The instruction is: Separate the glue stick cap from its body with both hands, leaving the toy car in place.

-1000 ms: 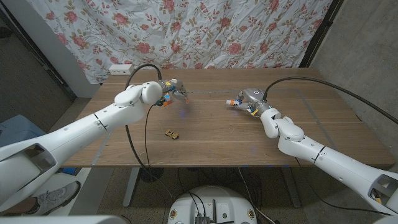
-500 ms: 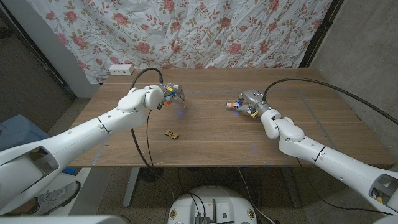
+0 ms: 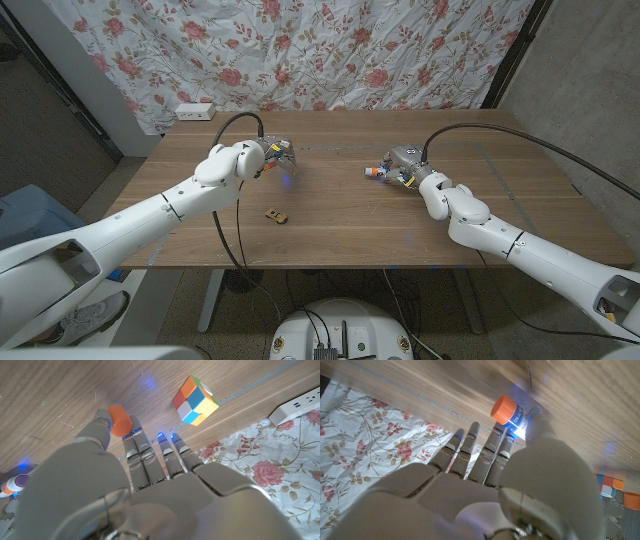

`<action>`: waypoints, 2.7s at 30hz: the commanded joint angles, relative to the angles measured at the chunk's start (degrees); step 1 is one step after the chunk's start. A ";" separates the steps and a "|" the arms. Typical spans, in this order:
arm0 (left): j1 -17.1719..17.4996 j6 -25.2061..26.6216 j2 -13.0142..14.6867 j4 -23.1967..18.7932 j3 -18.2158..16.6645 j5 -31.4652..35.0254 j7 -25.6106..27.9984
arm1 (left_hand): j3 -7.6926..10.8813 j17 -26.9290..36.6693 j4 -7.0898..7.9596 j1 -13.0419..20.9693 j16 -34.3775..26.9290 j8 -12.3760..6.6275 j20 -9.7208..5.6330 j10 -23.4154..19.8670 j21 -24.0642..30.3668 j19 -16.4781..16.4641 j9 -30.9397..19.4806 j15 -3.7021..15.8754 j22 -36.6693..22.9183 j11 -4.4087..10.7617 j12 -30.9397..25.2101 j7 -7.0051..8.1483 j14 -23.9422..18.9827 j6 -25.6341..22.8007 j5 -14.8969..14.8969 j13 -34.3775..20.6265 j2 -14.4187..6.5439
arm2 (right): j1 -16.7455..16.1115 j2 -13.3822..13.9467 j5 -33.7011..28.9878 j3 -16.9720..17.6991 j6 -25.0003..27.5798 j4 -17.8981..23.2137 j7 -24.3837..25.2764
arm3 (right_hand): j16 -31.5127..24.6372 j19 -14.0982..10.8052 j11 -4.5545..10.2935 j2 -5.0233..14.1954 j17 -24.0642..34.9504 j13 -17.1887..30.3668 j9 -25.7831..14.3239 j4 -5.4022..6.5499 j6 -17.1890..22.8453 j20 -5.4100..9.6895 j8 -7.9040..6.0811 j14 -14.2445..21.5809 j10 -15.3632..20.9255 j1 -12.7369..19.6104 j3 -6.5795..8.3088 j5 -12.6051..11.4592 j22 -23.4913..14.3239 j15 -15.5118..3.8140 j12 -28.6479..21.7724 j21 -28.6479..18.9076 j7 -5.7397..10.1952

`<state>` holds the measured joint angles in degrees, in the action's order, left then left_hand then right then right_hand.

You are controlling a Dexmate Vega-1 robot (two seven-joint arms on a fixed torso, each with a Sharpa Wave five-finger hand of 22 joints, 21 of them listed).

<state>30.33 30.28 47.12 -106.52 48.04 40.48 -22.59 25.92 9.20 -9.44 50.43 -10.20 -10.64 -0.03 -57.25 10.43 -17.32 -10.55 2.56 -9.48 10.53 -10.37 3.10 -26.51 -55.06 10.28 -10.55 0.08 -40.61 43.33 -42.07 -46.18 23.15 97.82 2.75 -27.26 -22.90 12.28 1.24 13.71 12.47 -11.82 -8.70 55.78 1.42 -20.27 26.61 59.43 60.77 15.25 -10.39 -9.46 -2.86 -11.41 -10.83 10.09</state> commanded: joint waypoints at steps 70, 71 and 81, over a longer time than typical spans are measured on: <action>-3.35 4.35 -7.30 7.66 5.63 16.17 -10.52 | -3.52 0.24 0.16 -3.28 0.19 0.28 -2.03 10.14 -0.37 6.55 -0.08 3.07 0.06 1.95 0.47 2.51 3.96 6.67 0.40 -0.08 2.48 | 3.51 1.32 -0.26 -1.59 1.39 2.64 -14.59 | 4.80 3.69 -0.98 -4.33 1.03 -0.06 0.67 0.49 -13.85 -3.55 8.25 -7.59 -16.85 -6.01 -1.90 -2.05 -0.15 -3.42 0.95 0.29 2.68; -3.41 4.09 -7.24 7.69 5.63 16.08 -10.61 | -3.58 0.24 0.18 -3.37 0.19 0.28 -1.88 10.32 -0.39 6.70 -0.08 3.01 0.06 1.95 0.46 2.48 4.07 6.83 0.41 -0.08 2.52 | 3.60 1.35 -0.19 -1.61 1.29 2.63 -14.84 | 5.08 3.96 -1.28 -4.52 1.04 -0.07 0.69 0.51 -15.22 -3.70 8.70 -7.94 -17.74 -6.27 -1.92 -2.22 -0.15 -3.21 0.96 0.31 2.65; -4.02 3.95 -7.55 8.14 5.95 16.62 -11.81 | -4.19 0.25 0.31 -4.22 0.26 0.44 -1.54 13.14 -0.40 7.73 -0.03 2.00 0.05 1.90 0.64 2.79 5.42 9.20 0.44 -0.06 2.99 | 4.21 1.51 0.23 -1.74 0.96 2.69 -16.88 | 6.64 5.15 -3.09 -5.33 1.18 -0.07 0.72 0.66 -21.42 -4.56 9.70 -10.38 -22.93 -7.76 -2.11 -2.89 -0.16 -1.18 1.08 0.33 2.62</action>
<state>26.87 34.28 39.91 -98.78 53.60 56.37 -33.23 21.97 9.20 -9.11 46.77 -9.93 -10.37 -1.67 -45.15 9.96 -10.09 -10.49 2.37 -9.35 12.38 -9.93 5.77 -21.59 -46.51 10.29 -10.52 2.84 -37.13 44.62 -42.28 -47.72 24.48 100.37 -11.77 -20.96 -17.96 9.68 -3.90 14.79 12.23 -10.92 -8.13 35.34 -3.08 -10.76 16.68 37.19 53.22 13.29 -12.96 -9.45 -2.35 -10.36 -10.59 12.80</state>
